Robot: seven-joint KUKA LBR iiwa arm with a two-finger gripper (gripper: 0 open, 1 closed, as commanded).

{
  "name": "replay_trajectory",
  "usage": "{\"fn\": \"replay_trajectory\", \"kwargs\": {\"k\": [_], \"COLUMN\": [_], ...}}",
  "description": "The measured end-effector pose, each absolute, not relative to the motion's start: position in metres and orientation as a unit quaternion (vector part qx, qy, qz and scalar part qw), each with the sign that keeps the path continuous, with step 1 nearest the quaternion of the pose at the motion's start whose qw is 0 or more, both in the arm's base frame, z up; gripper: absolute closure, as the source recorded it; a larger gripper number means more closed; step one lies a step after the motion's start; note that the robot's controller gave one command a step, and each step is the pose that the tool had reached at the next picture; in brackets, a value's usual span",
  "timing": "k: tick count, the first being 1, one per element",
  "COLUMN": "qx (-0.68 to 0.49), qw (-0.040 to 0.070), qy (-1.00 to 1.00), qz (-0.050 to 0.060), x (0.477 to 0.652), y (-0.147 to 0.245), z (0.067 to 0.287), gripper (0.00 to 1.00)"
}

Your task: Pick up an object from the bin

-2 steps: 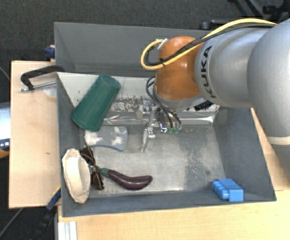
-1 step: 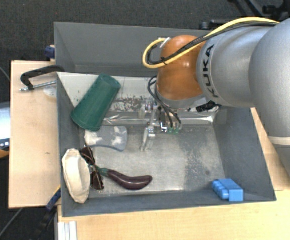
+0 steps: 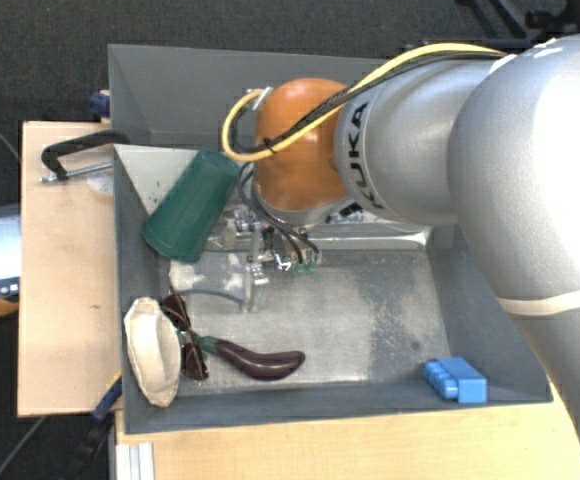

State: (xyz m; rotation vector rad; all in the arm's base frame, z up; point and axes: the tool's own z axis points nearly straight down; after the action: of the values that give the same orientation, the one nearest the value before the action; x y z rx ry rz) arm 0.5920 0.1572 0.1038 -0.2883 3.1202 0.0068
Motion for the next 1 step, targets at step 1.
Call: {"fn": "replay_trajectory", "kwargs": {"k": [1], "qx": [-0.156], "qw": [0.003], "qy": [0.988], "qz": [0.003], "x": [0.5938], "y": [0.1677], "z": [0.0807], "gripper": [0.0]}}
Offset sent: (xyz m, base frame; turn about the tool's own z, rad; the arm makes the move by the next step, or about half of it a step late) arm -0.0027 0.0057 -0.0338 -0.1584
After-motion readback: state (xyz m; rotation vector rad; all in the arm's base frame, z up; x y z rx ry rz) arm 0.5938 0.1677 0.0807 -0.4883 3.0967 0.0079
